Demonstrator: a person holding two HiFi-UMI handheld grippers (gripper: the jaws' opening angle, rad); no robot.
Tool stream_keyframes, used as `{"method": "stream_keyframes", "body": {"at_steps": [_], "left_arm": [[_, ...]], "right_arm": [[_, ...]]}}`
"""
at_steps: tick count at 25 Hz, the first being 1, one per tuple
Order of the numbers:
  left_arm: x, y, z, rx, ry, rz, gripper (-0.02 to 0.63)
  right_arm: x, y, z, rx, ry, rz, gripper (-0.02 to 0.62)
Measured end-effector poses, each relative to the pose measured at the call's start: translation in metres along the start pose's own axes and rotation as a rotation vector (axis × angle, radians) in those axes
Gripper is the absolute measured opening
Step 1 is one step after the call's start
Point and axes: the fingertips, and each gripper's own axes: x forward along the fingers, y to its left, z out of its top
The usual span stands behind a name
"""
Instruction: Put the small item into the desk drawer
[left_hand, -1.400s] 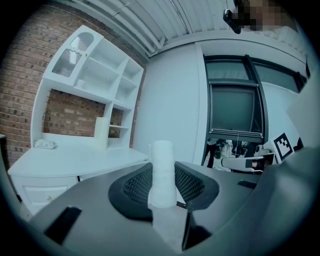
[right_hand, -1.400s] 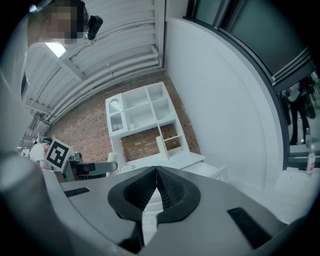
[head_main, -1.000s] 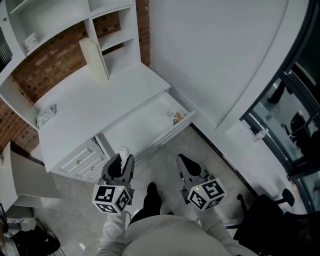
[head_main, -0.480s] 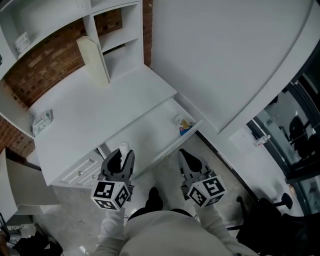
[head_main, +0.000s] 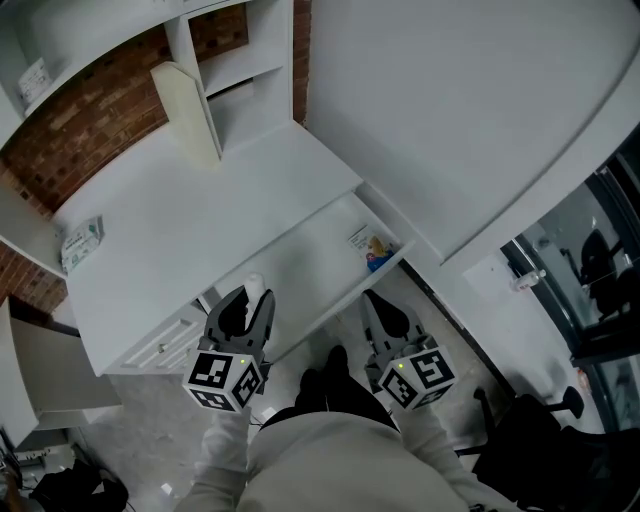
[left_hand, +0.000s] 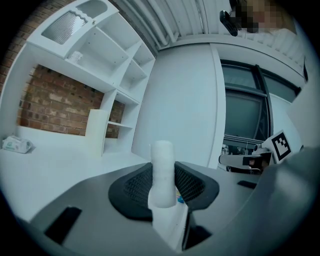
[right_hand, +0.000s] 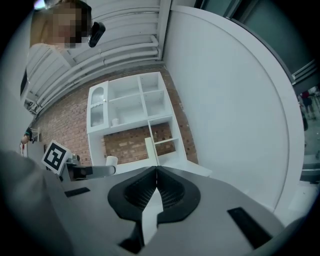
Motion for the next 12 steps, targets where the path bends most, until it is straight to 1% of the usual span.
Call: {"method": "stream_keyframes", "body": {"at_steps": [8, 12], "left_arm": [[0.026, 0.011, 0.009, 0.015, -0.012, 0.012, 0.143], [0.040, 0.016, 0.011, 0.019, -0.018, 0.019, 0.143]], "right_arm": [[0.025, -0.023, 0.016, 0.002, -0.034, 0.002, 0.028], [0.034, -0.033, 0.019, -0.004, -0.036, 0.000, 0.028]]}}
